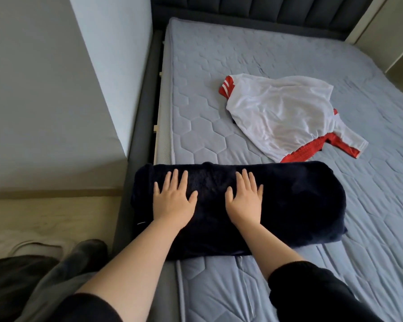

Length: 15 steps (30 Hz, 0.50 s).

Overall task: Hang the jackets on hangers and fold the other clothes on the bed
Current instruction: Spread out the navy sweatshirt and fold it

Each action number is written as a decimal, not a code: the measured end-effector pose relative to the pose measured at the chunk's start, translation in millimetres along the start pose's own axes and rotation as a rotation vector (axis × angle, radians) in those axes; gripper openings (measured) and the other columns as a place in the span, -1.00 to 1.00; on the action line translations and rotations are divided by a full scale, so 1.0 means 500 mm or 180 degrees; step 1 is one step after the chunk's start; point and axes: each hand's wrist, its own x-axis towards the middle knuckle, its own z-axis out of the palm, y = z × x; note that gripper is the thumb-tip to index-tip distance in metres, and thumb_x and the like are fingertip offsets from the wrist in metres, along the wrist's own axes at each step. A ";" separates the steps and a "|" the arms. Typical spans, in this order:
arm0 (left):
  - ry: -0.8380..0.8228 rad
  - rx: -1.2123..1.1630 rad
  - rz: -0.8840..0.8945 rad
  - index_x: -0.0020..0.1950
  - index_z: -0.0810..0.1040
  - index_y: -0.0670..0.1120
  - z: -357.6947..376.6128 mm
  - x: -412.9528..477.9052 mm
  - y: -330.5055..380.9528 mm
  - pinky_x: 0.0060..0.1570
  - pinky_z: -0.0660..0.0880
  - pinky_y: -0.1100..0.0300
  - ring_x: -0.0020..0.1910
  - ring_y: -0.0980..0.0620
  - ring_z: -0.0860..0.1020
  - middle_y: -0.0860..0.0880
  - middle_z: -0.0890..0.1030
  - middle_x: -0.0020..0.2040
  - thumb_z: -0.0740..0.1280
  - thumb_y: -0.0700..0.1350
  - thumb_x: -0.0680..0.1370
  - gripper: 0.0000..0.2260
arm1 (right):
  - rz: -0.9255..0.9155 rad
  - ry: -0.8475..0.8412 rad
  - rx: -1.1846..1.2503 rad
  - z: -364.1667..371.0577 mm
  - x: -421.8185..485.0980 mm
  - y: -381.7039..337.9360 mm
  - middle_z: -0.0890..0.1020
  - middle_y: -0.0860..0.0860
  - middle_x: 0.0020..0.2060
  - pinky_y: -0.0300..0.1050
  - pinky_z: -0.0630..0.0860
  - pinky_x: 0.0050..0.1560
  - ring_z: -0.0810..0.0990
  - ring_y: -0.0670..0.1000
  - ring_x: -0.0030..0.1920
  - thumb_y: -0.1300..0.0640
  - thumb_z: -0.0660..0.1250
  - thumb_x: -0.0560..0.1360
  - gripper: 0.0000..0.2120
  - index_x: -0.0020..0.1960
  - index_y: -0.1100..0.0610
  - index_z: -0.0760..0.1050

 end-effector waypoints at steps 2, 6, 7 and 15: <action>-0.0248 -0.0081 -0.0422 0.57 -0.10 0.05 -0.006 0.001 -0.039 0.45 -0.10 -0.16 0.55 0.03 -0.14 0.05 -0.10 0.58 -0.12 0.24 0.60 -0.42 | 0.0006 -0.0036 -0.0061 0.003 0.006 -0.003 0.15 0.02 0.54 0.11 -0.13 0.50 -0.01 0.02 0.55 -0.04 0.08 0.57 -0.45 0.53 0.11 0.17; -0.0655 -0.0772 -0.1159 0.56 -0.05 0.09 -0.012 -0.018 -0.105 0.44 0.03 -0.15 0.54 -0.06 -0.04 0.05 -0.07 0.58 -0.06 0.31 0.57 -0.38 | 0.0081 -0.0029 -0.0205 0.006 0.004 -0.009 0.14 0.03 0.54 0.13 -0.11 0.50 0.00 0.03 0.55 -0.03 0.07 0.57 -0.44 0.53 0.11 0.16; -0.0570 -0.1096 -0.1317 0.56 -0.01 0.09 -0.014 -0.024 -0.118 0.42 0.13 -0.12 0.52 -0.10 0.06 0.00 0.04 0.57 0.01 0.30 0.57 -0.38 | 0.0092 -0.0038 -0.0229 0.005 0.005 -0.010 0.14 0.03 0.54 0.13 -0.10 0.50 0.00 0.03 0.55 -0.04 0.07 0.57 -0.44 0.53 0.11 0.16; 0.0167 -0.3880 -0.1947 0.14 0.49 -0.08 -0.074 0.006 -0.150 0.11 0.45 0.08 0.02 -0.06 0.52 -0.06 0.57 0.11 0.31 0.13 0.52 -0.67 | -0.0022 -0.0343 -0.0305 -0.007 0.006 -0.003 0.16 0.00 0.53 0.10 -0.14 0.50 0.00 -0.01 0.55 -0.07 0.06 0.58 -0.44 0.54 0.09 0.15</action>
